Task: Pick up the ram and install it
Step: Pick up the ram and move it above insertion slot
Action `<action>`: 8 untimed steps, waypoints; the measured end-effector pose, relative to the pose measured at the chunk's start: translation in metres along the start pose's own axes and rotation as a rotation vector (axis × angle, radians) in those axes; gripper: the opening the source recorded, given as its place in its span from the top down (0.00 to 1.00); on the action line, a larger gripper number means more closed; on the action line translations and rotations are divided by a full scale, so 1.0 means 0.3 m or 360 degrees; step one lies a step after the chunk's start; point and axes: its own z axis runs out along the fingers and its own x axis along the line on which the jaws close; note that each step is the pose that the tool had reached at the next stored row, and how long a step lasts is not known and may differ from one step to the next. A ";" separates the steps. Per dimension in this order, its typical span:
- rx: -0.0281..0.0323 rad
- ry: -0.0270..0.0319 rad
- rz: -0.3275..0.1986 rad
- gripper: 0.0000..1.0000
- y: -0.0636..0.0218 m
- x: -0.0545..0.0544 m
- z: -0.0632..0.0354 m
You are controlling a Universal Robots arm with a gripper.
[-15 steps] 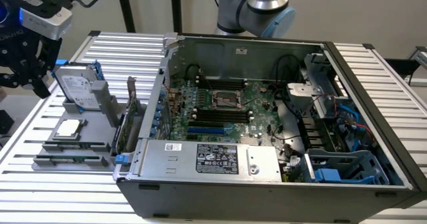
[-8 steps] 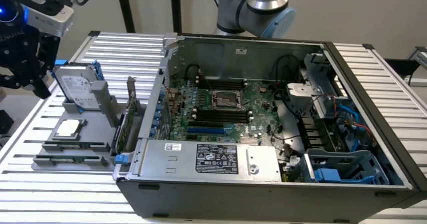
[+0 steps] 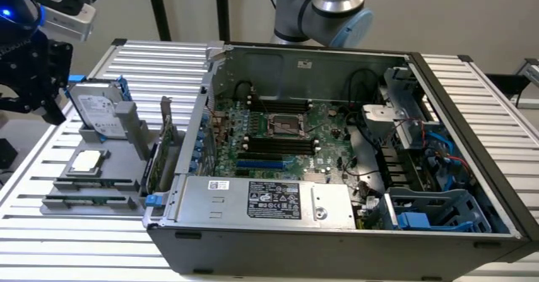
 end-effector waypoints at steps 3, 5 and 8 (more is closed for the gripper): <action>0.00012 0.00005 -0.0086 0.89 0.000 0.000 0.002; 0.00020 0.00009 -0.0143 0.89 0.000 0.000 0.004; 0.00032 0.00013 -0.0232 0.89 0.000 0.000 0.007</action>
